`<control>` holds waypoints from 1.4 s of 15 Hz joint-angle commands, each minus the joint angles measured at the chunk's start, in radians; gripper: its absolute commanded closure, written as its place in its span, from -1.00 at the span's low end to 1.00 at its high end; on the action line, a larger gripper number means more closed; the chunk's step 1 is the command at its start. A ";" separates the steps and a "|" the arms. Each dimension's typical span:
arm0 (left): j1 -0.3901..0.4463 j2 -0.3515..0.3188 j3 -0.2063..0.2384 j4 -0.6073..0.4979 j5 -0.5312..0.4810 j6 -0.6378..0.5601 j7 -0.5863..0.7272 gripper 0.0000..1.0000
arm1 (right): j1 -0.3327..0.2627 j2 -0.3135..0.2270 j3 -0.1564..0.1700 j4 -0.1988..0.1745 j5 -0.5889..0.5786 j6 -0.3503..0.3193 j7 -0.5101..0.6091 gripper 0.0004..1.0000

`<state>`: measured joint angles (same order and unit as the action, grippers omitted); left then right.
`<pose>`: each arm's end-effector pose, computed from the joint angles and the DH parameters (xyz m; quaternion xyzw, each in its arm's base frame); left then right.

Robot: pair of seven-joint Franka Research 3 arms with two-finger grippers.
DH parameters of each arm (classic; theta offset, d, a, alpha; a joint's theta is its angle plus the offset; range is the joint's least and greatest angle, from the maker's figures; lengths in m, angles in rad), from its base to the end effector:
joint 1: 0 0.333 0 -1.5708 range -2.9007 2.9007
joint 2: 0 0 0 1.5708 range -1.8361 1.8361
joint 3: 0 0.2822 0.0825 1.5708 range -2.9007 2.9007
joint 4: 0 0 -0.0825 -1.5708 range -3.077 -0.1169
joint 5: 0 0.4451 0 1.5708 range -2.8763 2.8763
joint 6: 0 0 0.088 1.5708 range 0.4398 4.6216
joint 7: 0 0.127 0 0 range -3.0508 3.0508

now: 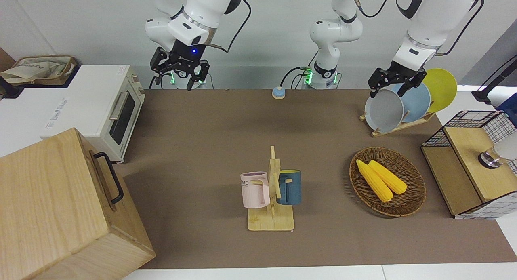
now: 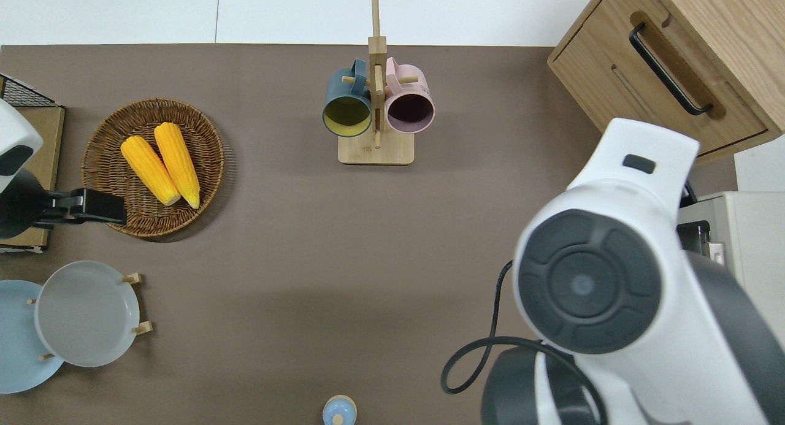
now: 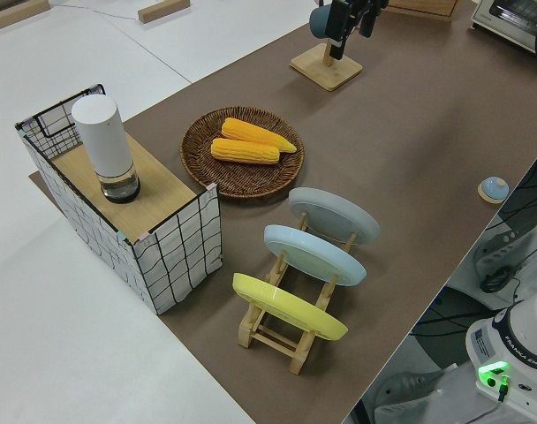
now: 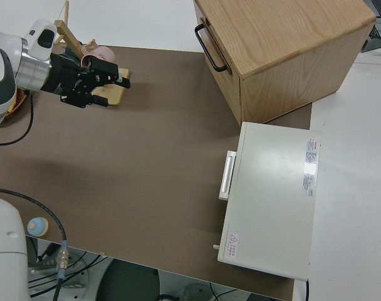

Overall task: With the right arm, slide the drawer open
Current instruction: 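Lift the right arm and swing the right gripper toward the drawer unit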

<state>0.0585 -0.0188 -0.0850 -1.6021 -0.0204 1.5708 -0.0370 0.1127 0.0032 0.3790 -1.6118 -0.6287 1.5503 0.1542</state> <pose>0.6094 -0.0191 0.5655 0.9999 0.0053 -0.0066 0.0092 0.5757 0.2221 0.5699 0.9366 0.1633 0.0689 0.3024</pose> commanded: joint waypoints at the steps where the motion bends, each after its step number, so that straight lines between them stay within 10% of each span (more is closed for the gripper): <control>1: -0.005 -0.007 0.002 0.001 0.013 -0.005 0.006 -0.99 | 0.007 0.038 0.046 -0.011 -0.141 -0.025 0.044 -0.97; 21: -0.005 -0.009 0.004 0.001 0.013 -0.005 0.005 -1.00 | 0.157 0.342 0.070 -0.045 -0.775 -0.205 0.354 -0.97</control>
<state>0.0585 -0.0188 -0.0848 -1.6021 -0.0204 1.5708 -0.0370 0.2703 0.3212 0.4434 -1.6623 -1.3464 1.3727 0.4811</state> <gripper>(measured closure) 0.000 0.013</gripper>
